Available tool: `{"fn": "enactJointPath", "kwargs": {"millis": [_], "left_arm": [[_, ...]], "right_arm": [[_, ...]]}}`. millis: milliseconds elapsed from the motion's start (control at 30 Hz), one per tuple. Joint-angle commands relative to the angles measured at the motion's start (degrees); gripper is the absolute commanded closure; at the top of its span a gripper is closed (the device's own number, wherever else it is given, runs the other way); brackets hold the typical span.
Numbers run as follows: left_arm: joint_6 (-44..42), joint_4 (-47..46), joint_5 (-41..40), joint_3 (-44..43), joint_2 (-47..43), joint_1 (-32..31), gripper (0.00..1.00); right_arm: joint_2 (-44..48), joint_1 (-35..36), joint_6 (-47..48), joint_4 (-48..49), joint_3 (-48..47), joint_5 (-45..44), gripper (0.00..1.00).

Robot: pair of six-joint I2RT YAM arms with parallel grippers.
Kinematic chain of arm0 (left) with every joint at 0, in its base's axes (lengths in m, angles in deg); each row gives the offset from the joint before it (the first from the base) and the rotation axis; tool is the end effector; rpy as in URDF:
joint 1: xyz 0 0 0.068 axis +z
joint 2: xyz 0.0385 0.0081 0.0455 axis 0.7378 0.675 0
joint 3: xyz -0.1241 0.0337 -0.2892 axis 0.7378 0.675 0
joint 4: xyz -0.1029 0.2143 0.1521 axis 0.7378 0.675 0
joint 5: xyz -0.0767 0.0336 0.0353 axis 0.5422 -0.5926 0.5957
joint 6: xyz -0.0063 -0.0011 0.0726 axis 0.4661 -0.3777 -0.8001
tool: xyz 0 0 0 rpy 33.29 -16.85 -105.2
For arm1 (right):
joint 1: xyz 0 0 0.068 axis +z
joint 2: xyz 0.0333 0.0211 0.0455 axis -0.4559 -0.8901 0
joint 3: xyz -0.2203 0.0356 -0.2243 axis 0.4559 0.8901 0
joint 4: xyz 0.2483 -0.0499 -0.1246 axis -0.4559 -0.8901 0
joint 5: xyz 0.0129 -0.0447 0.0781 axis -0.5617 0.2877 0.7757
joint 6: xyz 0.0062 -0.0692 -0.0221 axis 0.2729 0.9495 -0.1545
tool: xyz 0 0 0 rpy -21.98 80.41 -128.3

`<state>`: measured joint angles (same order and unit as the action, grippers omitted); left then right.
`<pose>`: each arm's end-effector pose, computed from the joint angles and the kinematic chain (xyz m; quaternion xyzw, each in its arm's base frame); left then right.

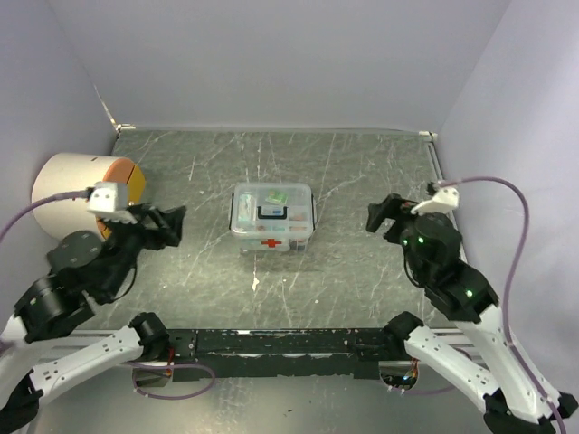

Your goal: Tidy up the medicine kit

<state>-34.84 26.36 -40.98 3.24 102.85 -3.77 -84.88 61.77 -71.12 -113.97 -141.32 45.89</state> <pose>0.0863 -0.0511 0.4476 -0.0043 0.7359 -0.1825 0.6520 0.1293 0.0526 0.3992 0.1139 0.7898 0.1212 0.5904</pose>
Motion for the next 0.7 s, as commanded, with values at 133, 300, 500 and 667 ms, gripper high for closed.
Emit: {"fn": "enactJointPath", "kwargs": {"millis": [133,300,500,667], "left_arm": [[-5.5,9.7,-7.8,-3.7,-10.5,0.2,0.11],[-5.5,9.3,-9.1,-3.1,-14.1,0.2,0.11],[-5.6,8.9,-9.2,-2.5,-14.9,0.2,0.09],[-4.9,9.1,-9.5,-2.0,-14.6,0.2,0.04]], "right_arm": [[11.4,-0.1,4.6,-6.1,-2.9,-11.3,0.01],[13.6,-0.1,5.5,-5.7,-3.9,-11.6,0.00],[12.1,-0.1,4.1,-5.9,-4.8,-11.5,0.00],[11.2,-0.1,3.6,-5.0,-3.8,-9.7,0.00]]}}
